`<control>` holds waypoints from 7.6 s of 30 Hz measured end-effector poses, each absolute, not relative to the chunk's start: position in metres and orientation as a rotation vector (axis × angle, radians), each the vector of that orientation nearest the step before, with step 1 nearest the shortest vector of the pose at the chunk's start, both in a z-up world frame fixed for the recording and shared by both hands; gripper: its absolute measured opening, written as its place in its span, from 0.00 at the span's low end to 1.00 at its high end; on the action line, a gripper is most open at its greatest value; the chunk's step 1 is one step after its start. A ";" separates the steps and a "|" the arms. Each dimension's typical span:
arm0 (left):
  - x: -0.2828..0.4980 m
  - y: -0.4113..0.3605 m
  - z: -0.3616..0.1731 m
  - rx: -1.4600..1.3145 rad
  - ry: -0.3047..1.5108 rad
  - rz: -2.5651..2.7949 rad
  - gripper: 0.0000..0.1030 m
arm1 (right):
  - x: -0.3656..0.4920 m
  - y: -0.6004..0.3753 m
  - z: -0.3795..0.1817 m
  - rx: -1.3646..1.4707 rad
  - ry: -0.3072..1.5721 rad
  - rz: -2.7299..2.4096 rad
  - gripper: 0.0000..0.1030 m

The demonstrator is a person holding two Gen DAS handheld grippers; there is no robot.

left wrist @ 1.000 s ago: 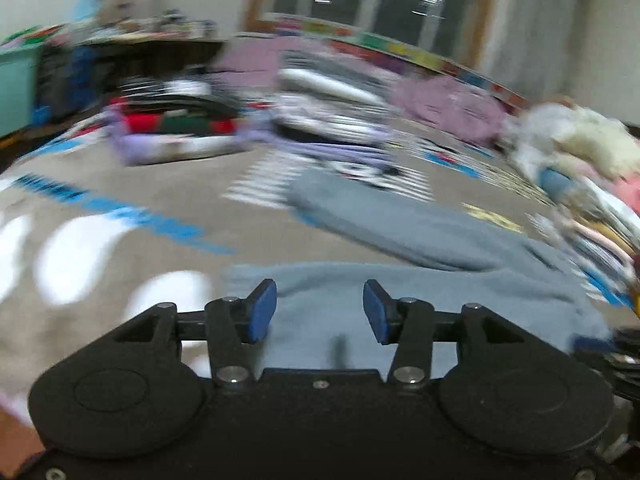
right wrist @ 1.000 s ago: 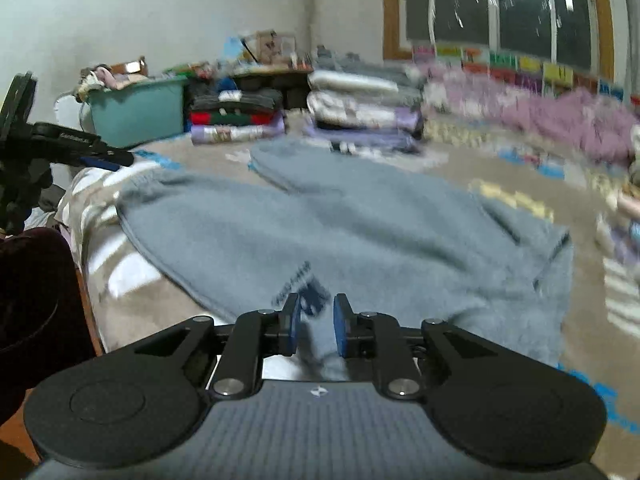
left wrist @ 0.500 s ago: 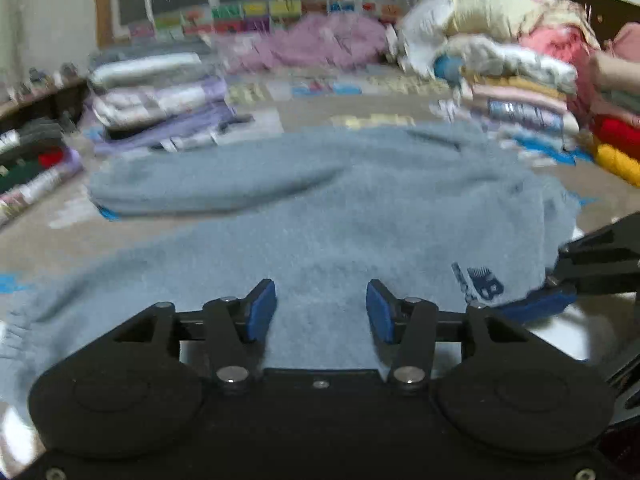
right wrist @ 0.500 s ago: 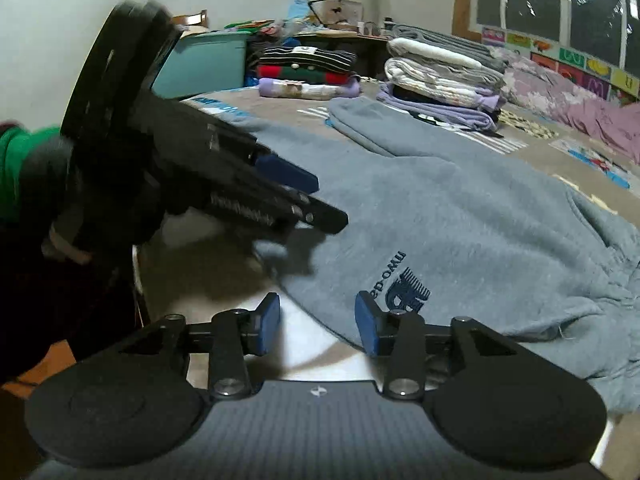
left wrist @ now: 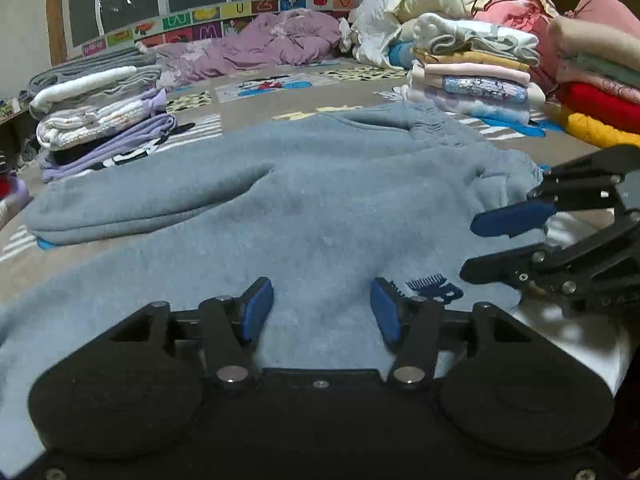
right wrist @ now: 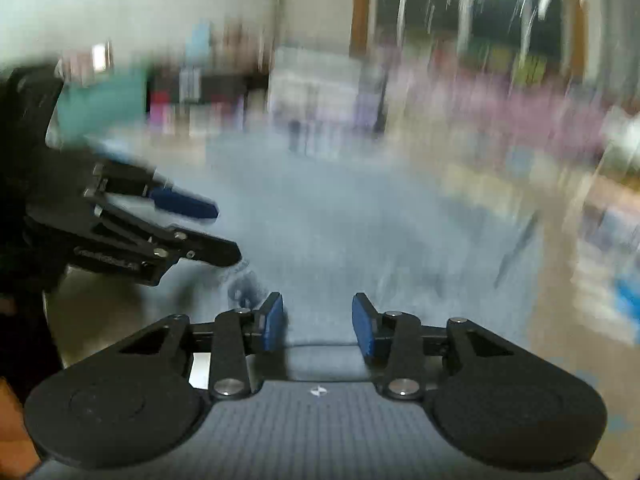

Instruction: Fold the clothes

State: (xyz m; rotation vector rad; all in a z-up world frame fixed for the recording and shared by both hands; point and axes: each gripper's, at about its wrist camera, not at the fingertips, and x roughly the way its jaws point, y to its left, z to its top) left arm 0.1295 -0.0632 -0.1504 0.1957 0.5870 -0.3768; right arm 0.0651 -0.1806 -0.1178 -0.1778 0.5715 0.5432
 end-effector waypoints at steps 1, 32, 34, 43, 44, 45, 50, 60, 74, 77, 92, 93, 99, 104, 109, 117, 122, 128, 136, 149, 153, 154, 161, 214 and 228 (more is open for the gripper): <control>0.130 -0.063 -0.147 0.198 0.599 -0.386 0.53 | 0.062 -0.180 -0.117 -0.193 0.549 0.542 0.38; 0.098 0.107 -0.119 -0.117 0.584 0.059 0.64 | 0.051 -0.193 -0.110 -0.156 0.536 0.552 0.39; 0.085 0.109 -0.107 -0.072 0.538 0.061 0.69 | 0.044 -0.194 -0.106 -0.176 0.509 0.547 0.41; 0.026 0.085 -0.101 0.419 0.452 -0.093 0.77 | 0.004 -0.191 -0.100 -0.377 0.376 0.495 0.46; 0.019 0.079 -0.104 0.509 0.445 -0.111 0.77 | 0.000 -0.191 -0.100 -0.408 0.361 0.479 0.46; 0.012 0.073 -0.106 0.599 0.438 -0.129 0.78 | -0.002 -0.190 -0.101 -0.440 0.351 0.463 0.46; -0.002 0.055 -0.153 1.047 0.444 -0.165 0.79 | -0.011 -0.186 -0.109 -0.591 0.331 0.414 0.46; 0.013 0.065 -0.186 1.154 0.411 -0.102 0.78 | -0.008 -0.180 -0.127 -0.753 0.337 0.322 0.46; 0.023 0.059 -0.187 1.138 0.350 -0.099 0.77 | -0.003 -0.166 -0.146 -0.978 0.296 0.334 0.49; 0.024 0.059 -0.186 1.127 0.350 -0.098 0.77 | 0.006 -0.177 -0.141 -0.979 0.327 0.273 0.53; 0.027 0.060 -0.192 1.098 0.303 -0.097 0.21 | 0.019 -0.183 -0.146 -0.996 0.267 0.312 0.34; 0.027 0.060 -0.189 1.078 0.295 -0.089 0.19 | 0.020 -0.183 -0.146 -0.984 0.281 0.330 0.27; 0.042 0.070 -0.147 0.860 0.270 -0.052 0.13 | 0.012 -0.192 -0.121 -0.837 0.234 0.330 0.14; 0.069 0.074 -0.115 0.727 0.264 -0.040 0.12 | 0.017 -0.203 -0.100 -0.728 0.179 0.300 0.13; 0.103 0.074 -0.098 0.655 0.266 -0.023 0.10 | 0.044 -0.213 -0.083 -0.591 0.158 0.281 0.13; 0.170 0.077 -0.088 0.572 0.308 -0.024 0.10 | 0.100 -0.229 -0.079 -0.356 0.235 0.265 0.13; 0.215 0.079 -0.097 0.516 0.390 -0.058 0.09 | 0.131 -0.245 -0.085 -0.150 0.320 0.267 0.13; 0.225 0.098 -0.098 0.387 0.418 -0.116 0.12 | 0.152 -0.277 -0.093 0.197 0.335 0.338 0.41; 0.216 0.136 -0.086 0.147 0.421 -0.174 0.50 | 0.171 -0.283 -0.099 0.259 0.345 0.396 0.61; 0.232 0.187 -0.103 -0.267 0.599 -0.144 0.50 | 0.191 -0.288 -0.112 0.307 0.401 0.431 0.55; 0.244 0.174 -0.109 -0.197 0.620 -0.092 0.20 | 0.189 -0.290 -0.112 0.320 0.396 0.423 0.26; 0.241 0.171 -0.106 -0.178 0.606 -0.084 0.20 | 0.188 -0.290 -0.112 0.322 0.394 0.423 0.23; 0.217 0.158 -0.060 -0.143 0.346 -0.129 0.19 | 0.171 -0.295 -0.101 0.358 0.309 0.354 0.18; 0.295 0.105 -0.122 0.188 0.624 -0.171 0.38 | 0.183 -0.207 -0.095 0.076 0.326 0.281 0.47; 0.259 0.040 -0.087 0.199 0.489 -0.324 0.40 | 0.195 -0.209 -0.091 0.127 0.387 0.360 0.47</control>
